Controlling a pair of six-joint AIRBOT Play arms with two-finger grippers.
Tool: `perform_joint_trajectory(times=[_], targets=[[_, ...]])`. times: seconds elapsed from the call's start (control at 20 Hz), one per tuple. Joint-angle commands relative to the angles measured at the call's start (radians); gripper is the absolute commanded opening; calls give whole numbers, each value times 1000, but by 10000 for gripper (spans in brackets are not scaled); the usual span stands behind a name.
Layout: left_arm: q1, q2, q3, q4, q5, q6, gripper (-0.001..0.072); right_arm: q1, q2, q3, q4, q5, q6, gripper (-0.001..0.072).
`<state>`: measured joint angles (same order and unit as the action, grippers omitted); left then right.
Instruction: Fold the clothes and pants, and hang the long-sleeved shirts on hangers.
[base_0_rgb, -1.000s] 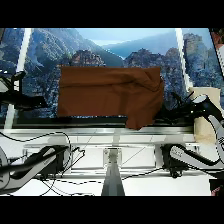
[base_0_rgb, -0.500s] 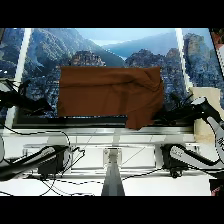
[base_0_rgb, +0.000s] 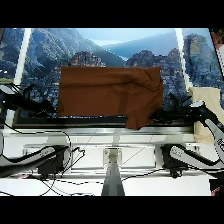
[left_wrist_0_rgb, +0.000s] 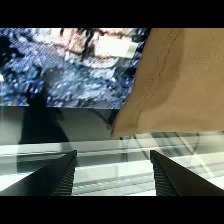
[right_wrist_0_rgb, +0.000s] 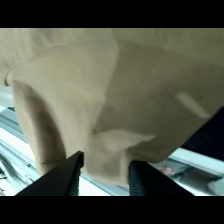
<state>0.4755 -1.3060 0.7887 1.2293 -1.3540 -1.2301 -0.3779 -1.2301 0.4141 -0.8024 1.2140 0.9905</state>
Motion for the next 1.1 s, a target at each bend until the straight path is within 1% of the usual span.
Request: perform_joint_trajectory(times=[0.0,0.1,0.15,0.2,0.35,0.4,0.55,0.65,0.7,0.8,0.85,0.95,1.0,1.05], targets=[[1,-2,-2,-1,1,5,501,0,0,-2,40,10,-44,306],[1,-2,-11,-1,-1,5,501,0,0,-2,40,16,-44,289],[1,-2,-22,-1,0,5,501,0,0,-2,40,16,-64,177],[1,-2,-38,-1,0,13,501,0,0,-2,40,16,-71,128],[1,-2,-99,-12,24,71,501,0,0,-2,56,17,-71,114],[1,-2,-119,-12,53,71,501,0,0,-2,60,17,-71,14],[1,-2,-147,-48,146,72,490,0,0,-2,61,17,-71,18],[1,-2,-147,-127,196,109,489,0,0,-2,61,16,-72,18],[1,-2,-147,-170,218,121,471,0,0,-2,61,16,-71,18],[0,-2,-147,-220,247,146,323,0,0,-2,65,16,-72,18],[0,-2,-147,-229,263,146,303,0,0,-2,68,16,-72,18],[0,-2,-147,-228,284,147,301,0,0,-2,70,16,-72,18],[0,-2,-147,-228,286,147,252,0,0,-2,71,16,-71,18],[0,-2,-147,-228,286,147,160,0,0,-2,75,16,-72,18]])
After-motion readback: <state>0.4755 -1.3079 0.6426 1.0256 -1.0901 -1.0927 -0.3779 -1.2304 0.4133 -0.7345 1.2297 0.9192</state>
